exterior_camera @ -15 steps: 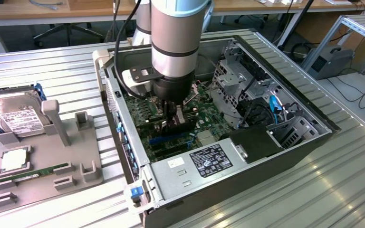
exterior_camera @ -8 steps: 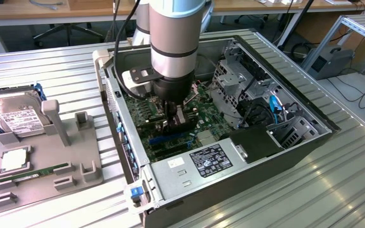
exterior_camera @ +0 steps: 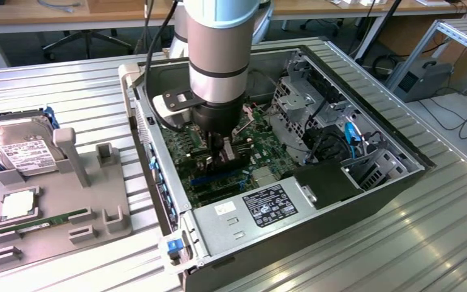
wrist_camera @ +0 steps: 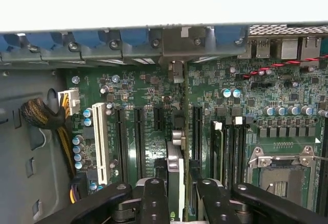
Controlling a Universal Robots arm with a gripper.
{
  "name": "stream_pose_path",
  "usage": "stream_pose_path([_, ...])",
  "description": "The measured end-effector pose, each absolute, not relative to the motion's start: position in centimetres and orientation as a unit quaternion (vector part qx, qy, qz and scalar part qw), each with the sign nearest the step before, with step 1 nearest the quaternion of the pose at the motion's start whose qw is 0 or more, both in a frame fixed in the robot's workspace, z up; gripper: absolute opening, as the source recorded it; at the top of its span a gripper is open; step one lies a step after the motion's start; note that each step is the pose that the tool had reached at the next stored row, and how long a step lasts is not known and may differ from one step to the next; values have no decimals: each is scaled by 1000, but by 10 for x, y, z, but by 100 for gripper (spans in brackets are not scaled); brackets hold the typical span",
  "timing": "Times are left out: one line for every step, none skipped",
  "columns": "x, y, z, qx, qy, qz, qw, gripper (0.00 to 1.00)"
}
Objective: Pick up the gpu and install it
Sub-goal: 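Insert the gpu into the slot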
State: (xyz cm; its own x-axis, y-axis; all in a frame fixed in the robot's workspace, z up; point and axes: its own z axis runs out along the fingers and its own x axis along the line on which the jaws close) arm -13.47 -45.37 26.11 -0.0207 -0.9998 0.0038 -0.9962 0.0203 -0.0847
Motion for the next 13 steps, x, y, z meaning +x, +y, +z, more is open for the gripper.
stream_pose_path([-135, -454, 260, -703, 710, -31, 29, 27])
stream_pose_path([-133, -454, 258, -703, 710, -31, 29, 27])
stream_pose_path([-132, -454, 256, -703, 710, -31, 29, 27])
stream_pose_path([-131, -454, 256, -703, 710, -31, 28, 27])
stream_pose_path([-131, -454, 255, -703, 710, -31, 28, 27])
stream_pose_path([-130, -454, 255, -703, 710, -31, 28, 27])
stream_pose_path([-130, -454, 254, -703, 710, -31, 29, 27])
stream_pose_path([-130, -454, 254, -703, 710, -31, 29, 27])
stream_pose_path([-130, -454, 254, -703, 710, -31, 29, 27])
stream_pose_path([-130, -454, 254, -703, 710, -31, 29, 27])
stream_pose_path([-130, -454, 254, -703, 710, -31, 29, 27])
stream_pose_path([-130, -454, 254, -703, 710, -31, 29, 28])
stream_pose_path([-130, -454, 254, -703, 710, -31, 29, 28])
